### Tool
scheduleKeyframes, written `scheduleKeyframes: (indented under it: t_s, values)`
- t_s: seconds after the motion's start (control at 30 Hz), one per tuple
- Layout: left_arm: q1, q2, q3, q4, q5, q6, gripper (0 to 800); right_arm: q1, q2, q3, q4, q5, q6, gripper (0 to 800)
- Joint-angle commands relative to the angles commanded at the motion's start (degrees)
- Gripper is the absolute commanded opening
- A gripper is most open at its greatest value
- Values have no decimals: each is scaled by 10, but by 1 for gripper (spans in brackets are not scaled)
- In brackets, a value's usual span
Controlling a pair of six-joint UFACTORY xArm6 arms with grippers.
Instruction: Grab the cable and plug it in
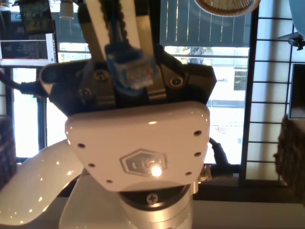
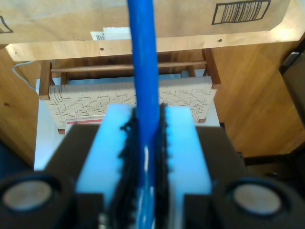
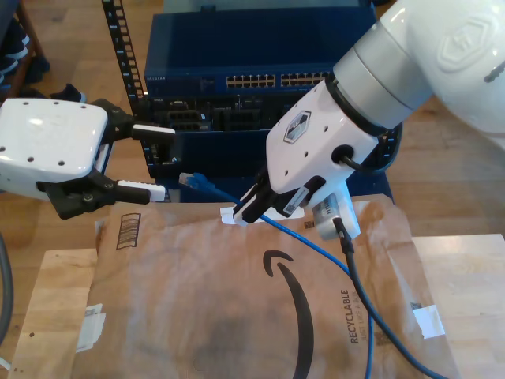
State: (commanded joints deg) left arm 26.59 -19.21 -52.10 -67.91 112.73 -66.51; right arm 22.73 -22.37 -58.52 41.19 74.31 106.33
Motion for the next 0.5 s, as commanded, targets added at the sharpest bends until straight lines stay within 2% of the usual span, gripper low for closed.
scheduleKeyframes:
  t_s: [0.17, 0.33, 0.5]
  values:
    - [0, 9, -1, 2, 6, -8, 669, 0, -1, -8, 0, -1, -2, 0]
    - [0, 27, -4, 2, 45, -50, 664, 1, -3, -7, 0, -3, -12, 0]
    - [-1, 39, -5, 4, 45, -86, 643, 3, -3, -8, -2, -4, -13, 1]
